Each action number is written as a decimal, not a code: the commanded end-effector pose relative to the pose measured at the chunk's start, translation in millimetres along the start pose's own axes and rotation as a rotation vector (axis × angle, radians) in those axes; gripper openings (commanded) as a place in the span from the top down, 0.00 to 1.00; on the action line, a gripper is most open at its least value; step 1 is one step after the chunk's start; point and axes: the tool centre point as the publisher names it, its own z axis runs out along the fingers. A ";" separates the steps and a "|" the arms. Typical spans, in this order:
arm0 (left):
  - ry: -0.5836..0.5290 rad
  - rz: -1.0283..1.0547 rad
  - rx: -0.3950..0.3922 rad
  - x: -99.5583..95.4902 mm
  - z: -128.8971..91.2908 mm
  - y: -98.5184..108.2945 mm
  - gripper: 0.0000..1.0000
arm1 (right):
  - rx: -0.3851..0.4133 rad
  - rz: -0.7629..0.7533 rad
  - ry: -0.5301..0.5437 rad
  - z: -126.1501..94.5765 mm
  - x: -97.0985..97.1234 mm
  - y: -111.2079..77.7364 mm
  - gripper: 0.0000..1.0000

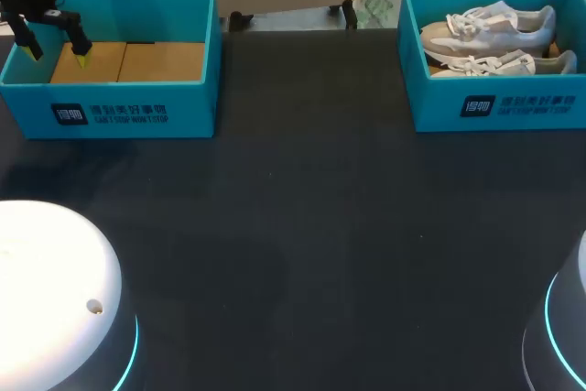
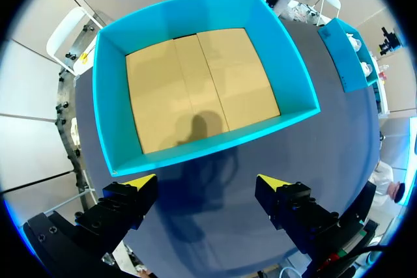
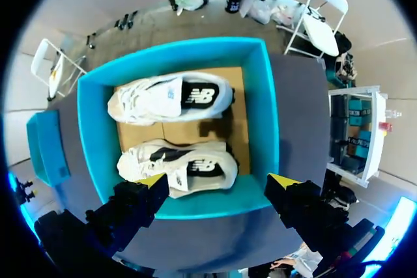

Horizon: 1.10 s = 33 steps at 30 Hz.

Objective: Take the shoe out of the shoebox, open the shoe tongue, remove and reinsert the insole, then place the shoe into the shoebox

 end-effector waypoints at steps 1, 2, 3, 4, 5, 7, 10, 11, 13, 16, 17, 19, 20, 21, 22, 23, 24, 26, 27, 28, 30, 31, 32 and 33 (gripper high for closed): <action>-0.002 0.000 0.001 0.2 0.3 0.8 0.00 | -0.093 0.027 -0.008 -1.2 4.3 -59.1 0.00; -0.002 0.000 0.001 0.2 0.3 0.8 0.00 | -0.101 0.036 -0.013 -1.9 5.7 -64.3 0.00; -0.002 0.000 0.001 0.2 0.3 0.8 0.00 | -0.105 0.041 -0.018 -2.0 6.7 -68.5 0.00; -0.002 0.000 0.001 0.2 0.3 0.8 0.00 | -0.107 0.043 -0.018 -2.1 7.7 -72.3 0.00; -0.002 0.000 0.001 0.2 0.3 0.8 0.00 | -0.108 0.043 -0.016 -1.9 8.9 -75.3 0.00; -0.002 0.000 0.001 0.2 0.3 0.8 0.00 | -0.105 0.038 -0.004 -0.6 11.1 -80.0 0.00; -0.002 0.000 0.001 0.2 0.3 0.8 0.00 | -0.106 0.045 0.002 1.7 12.8 -85.8 0.00; -0.002 0.000 0.001 0.2 0.3 0.8 0.00 | -0.109 0.046 0.011 2.3 12.9 -87.5 0.00; -0.002 0.000 0.001 0.2 0.3 0.8 0.00 | -0.112 0.052 0.018 3.3 13.3 -90.4 0.00; -0.002 0.000 0.001 0.2 0.3 0.8 0.00 | -0.117 0.064 0.029 3.6 14.5 -94.0 0.00; -0.002 0.000 0.001 0.2 0.3 0.8 0.00 | -0.118 0.066 0.032 3.5 15.1 -94.9 0.00; -0.002 0.000 0.001 0.2 0.3 0.8 0.00 | -0.118 0.066 0.032 3.5 15.1 -94.9 0.00; -0.002 0.000 0.001 0.2 0.3 0.8 0.00 | -0.118 0.066 0.032 3.5 15.1 -94.9 0.00; -0.002 0.000 0.001 0.2 0.3 0.8 0.00 | -0.118 0.066 0.032 3.5 15.1 -94.9 0.00; -0.002 0.000 0.001 0.2 0.3 0.8 0.00 | -0.118 0.066 0.032 3.5 15.1 -94.9 0.00; -0.002 0.000 0.001 0.2 0.3 0.8 0.00 | -0.118 0.066 0.032 3.5 15.1 -94.9 0.00; -0.002 0.000 0.001 0.2 0.3 0.8 0.00 | -0.118 0.066 0.032 3.5 15.1 -94.9 0.00; -0.002 0.000 0.001 0.2 0.3 0.8 0.00 | -0.118 0.066 0.032 3.5 15.1 -94.9 0.00; -0.002 0.000 0.001 0.2 0.3 0.8 0.00 | -0.118 0.066 0.032 3.5 15.1 -94.9 0.00; -0.002 0.000 0.001 0.2 0.3 0.8 0.00 | -0.118 0.066 0.032 3.5 15.1 -94.9 0.00; -0.002 0.000 0.001 0.2 0.3 0.8 0.00 | -0.118 0.066 0.032 3.5 15.1 -94.9 0.00; -0.002 0.000 0.001 0.2 0.3 0.8 0.00 | -0.118 0.066 0.032 3.5 15.1 -94.9 0.00; -0.002 0.000 0.001 0.2 0.3 0.8 0.00 | -0.118 0.066 0.032 3.5 15.1 -94.9 0.00; -0.002 0.000 0.001 0.2 0.3 0.8 0.00 | -0.118 0.066 0.032 3.5 15.1 -94.9 0.00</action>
